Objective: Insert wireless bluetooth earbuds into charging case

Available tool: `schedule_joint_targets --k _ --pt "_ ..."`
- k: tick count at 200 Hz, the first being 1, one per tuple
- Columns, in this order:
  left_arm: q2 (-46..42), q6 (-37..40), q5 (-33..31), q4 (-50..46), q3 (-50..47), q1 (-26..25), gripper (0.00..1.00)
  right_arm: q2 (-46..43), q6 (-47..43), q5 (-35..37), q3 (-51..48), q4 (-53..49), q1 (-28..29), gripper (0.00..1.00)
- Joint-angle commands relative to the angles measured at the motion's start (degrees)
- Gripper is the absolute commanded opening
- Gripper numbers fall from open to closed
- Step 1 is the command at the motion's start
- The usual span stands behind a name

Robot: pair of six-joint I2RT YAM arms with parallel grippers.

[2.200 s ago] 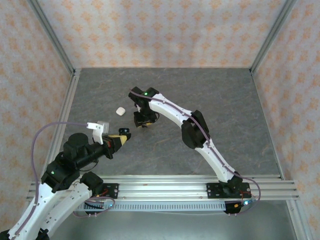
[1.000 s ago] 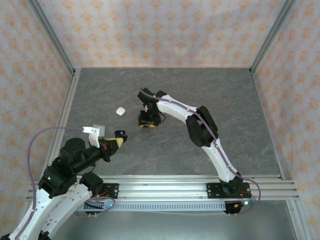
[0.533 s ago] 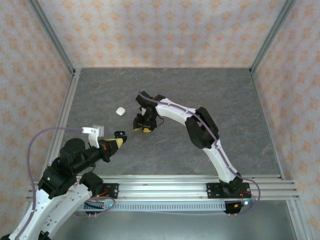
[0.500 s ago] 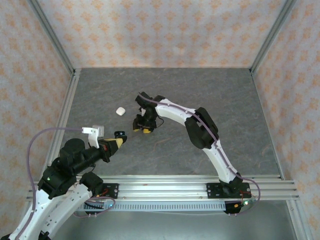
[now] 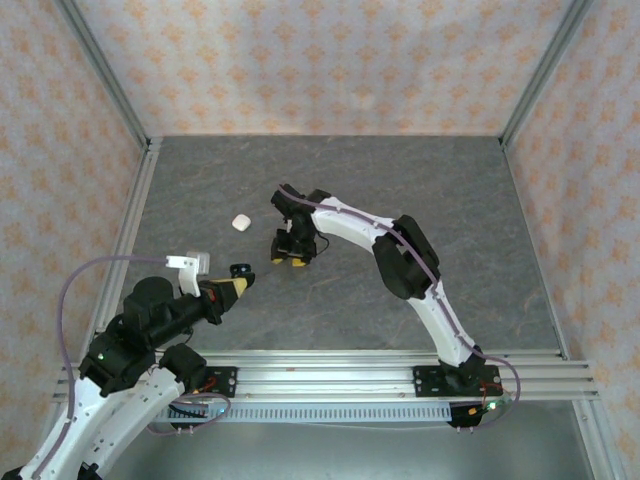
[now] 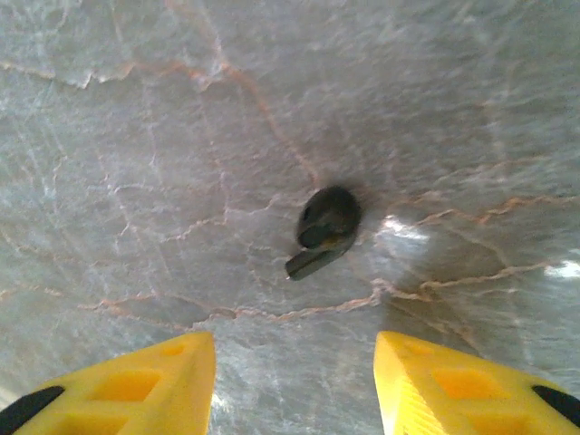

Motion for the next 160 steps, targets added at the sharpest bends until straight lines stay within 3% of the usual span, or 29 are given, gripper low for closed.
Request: schedule_joint_targets --k 1,160 --pt "1.1 -0.7 0.1 3.4 -0.6 0.3 0.00 -3.4 4.3 5.0 -0.1 -0.1 0.1 0.48" --pt "3.1 1.0 0.9 3.9 -0.5 0.4 0.00 4.6 4.3 9.2 9.6 -5.7 0.2 0.37"
